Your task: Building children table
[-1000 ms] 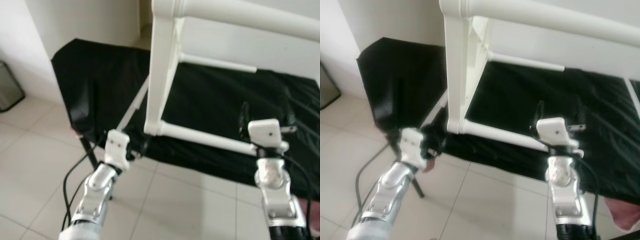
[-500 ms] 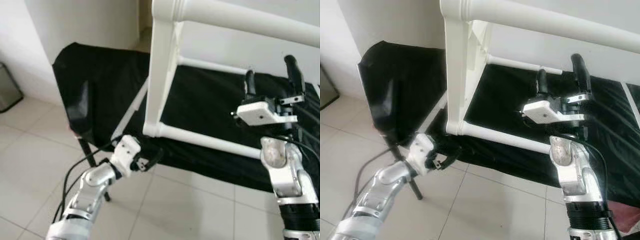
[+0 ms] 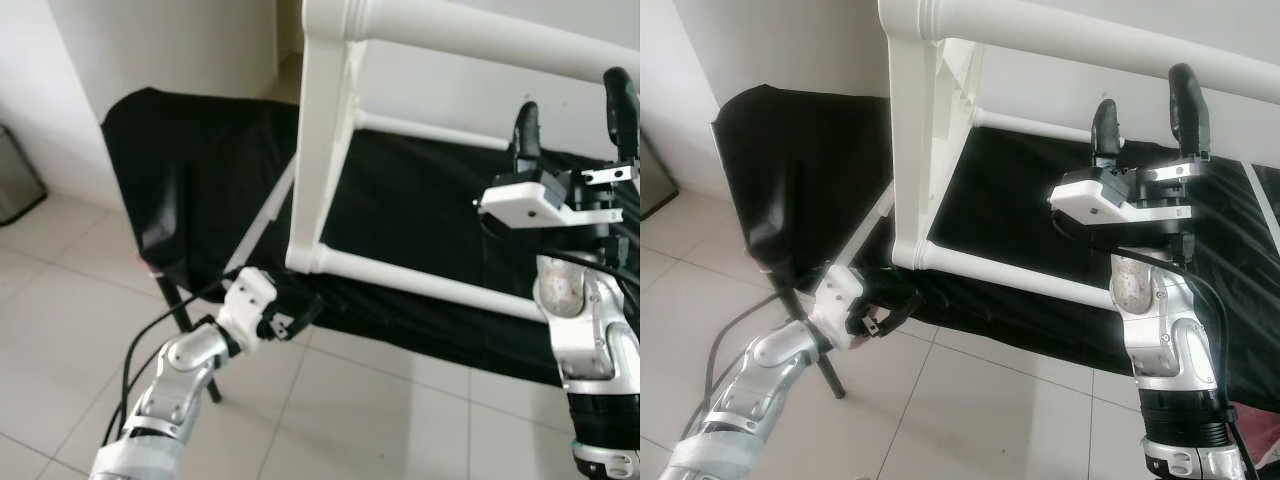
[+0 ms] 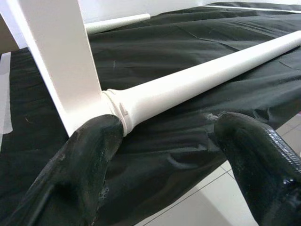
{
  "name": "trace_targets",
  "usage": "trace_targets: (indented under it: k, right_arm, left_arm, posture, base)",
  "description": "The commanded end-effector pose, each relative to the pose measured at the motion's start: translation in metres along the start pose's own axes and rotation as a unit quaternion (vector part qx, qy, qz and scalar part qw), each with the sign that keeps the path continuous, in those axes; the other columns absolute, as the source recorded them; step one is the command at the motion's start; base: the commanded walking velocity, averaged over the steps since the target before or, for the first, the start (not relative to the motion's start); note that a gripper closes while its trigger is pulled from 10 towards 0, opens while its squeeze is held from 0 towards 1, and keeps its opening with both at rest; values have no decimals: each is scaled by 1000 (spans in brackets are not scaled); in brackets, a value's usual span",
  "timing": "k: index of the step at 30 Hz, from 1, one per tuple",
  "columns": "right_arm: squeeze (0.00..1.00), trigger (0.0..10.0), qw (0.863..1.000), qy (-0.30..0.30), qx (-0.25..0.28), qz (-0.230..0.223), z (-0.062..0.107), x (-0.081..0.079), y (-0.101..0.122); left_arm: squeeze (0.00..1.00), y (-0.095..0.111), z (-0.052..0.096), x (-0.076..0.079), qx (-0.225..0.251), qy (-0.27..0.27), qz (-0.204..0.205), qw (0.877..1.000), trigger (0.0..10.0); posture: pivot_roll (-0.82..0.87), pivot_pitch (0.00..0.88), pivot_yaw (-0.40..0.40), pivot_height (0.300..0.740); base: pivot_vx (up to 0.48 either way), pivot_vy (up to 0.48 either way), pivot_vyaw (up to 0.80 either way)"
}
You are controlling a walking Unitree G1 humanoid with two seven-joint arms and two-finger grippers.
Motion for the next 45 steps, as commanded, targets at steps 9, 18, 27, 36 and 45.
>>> trace_targets:
  k: [9,18,27,36,45]
  right_arm:
    - [0,10000,1000,21,-5,2,-37,7,5]
    - [0,10000,998,46,12,33,-63,12,6]
    - [0,10000,992,110,20,52,-73,2,9]
    - [0,10000,987,148,17,55,-78,-8,5]
    - [0,10000,986,160,12,47,-78,-12,6]
  left_arm:
    - [0,1,-1,-5,-3,-7,-5,1000,10000]
    - [0,2,-2,-5,-2,-4,-3,1000,10000]
    - [0,3,-5,-6,2,3,20,1000,10000]
    - [0,12,-24,20,-22,-148,58,987,10000]
    - [0,40,-71,4,-9,-156,16,988,10000]
  posture:
    - [39,33,-33,740]
    - [29,35,-39,740]
    - [21,36,-37,740]
    - [35,41,-53,740]
    - [31,77,-50,740]
  base:
    - [0,0,0]
    - [0,0,0]
    - [0,0,0]
    - [0,0,0]
    - [0,0,0]
Point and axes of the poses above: a point about 5 cm out from each wrist's last joint towards the gripper, its own z axis pointing back from the gripper into the wrist, its own y axis along the axis of the wrist's last joint, x = y × z, the point moved 1 cm from there along -z, pointing out of the wrist towards the gripper, and after that the axes turned 3 degrees about -z, right-handed, at the moved point
